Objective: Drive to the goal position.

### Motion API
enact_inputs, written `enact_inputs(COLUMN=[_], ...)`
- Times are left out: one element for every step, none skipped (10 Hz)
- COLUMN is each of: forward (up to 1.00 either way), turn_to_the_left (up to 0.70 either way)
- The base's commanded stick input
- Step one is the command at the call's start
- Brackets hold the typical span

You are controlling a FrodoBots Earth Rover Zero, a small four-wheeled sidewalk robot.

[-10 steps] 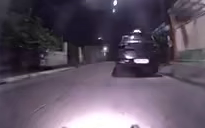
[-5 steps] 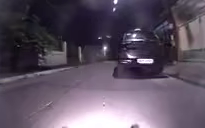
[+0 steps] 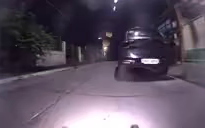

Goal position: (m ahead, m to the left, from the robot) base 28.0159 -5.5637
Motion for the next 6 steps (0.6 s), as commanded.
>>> enact_inputs(forward=[0.7, 0.7, 0.7, 0.7, 0.7, 0.7], turn_to_the_left=[0.0, 0.0, 0.0, 0.0, 0.0, 0.0])
